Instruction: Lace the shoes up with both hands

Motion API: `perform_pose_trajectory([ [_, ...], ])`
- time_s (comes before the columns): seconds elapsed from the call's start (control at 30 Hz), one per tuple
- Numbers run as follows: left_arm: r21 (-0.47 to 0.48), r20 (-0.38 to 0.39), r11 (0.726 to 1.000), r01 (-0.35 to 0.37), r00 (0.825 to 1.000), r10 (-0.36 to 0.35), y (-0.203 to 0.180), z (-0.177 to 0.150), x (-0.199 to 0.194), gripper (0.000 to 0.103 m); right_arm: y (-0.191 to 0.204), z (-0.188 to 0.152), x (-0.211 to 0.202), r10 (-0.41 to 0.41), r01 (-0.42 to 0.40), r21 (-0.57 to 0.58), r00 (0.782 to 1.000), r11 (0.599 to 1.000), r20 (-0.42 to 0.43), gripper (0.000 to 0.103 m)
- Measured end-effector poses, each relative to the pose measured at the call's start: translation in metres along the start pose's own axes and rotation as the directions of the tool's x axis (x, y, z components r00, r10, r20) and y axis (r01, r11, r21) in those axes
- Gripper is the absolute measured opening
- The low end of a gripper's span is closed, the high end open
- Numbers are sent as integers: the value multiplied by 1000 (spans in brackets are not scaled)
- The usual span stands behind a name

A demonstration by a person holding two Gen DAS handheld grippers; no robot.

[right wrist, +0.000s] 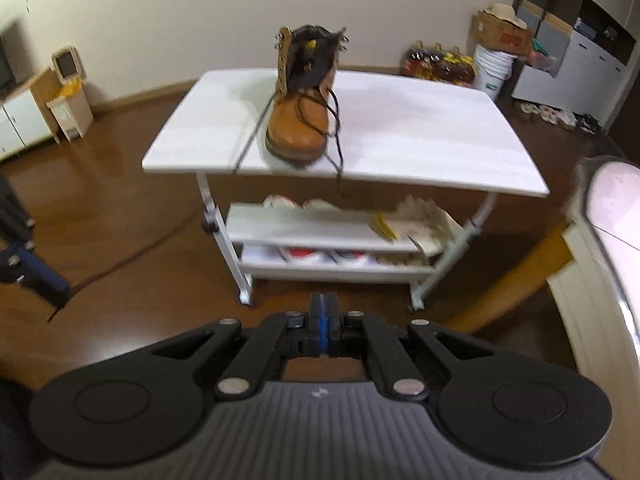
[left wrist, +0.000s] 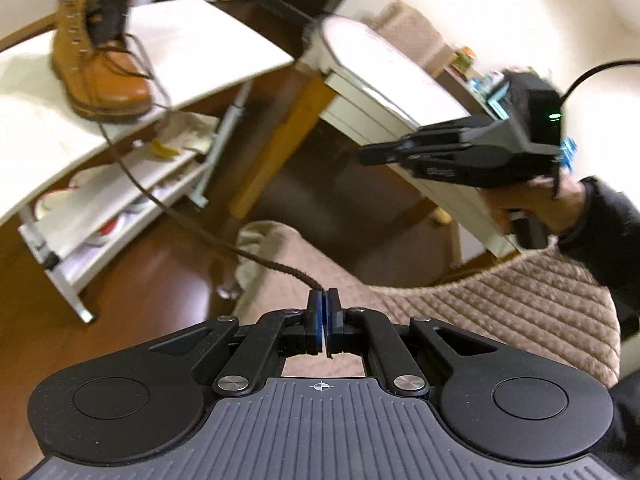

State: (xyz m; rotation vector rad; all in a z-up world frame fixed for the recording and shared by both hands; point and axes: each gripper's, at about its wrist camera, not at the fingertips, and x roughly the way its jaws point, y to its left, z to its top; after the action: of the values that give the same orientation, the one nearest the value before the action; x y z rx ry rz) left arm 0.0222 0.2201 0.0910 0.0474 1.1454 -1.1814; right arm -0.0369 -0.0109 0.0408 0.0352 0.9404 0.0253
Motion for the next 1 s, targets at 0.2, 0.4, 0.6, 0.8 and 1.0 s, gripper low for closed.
perform_pose_trajectory([
  [0.2,-68,36,991,-117,992,120,17,20,-4,1,-19,5,75,42,-43,37,999,998,25,12],
  [0.4,-124,96,966,-225,967,238,41,52,-11,1,-43,15,142,109,-112,113,993,987,33,15],
  [0.6,-112,133,956,-271,949,284,79,97,-24,1,-49,43,189,86,-96,169,994,981,66,19],
  [0.8,-33,62,969,-247,967,248,136,144,-11,1,-47,63,236,5,-40,262,991,964,132,32],
  [1.0,8,1,976,-217,976,217,185,174,-4,1,-38,64,288,-46,17,291,994,957,95,15],
])
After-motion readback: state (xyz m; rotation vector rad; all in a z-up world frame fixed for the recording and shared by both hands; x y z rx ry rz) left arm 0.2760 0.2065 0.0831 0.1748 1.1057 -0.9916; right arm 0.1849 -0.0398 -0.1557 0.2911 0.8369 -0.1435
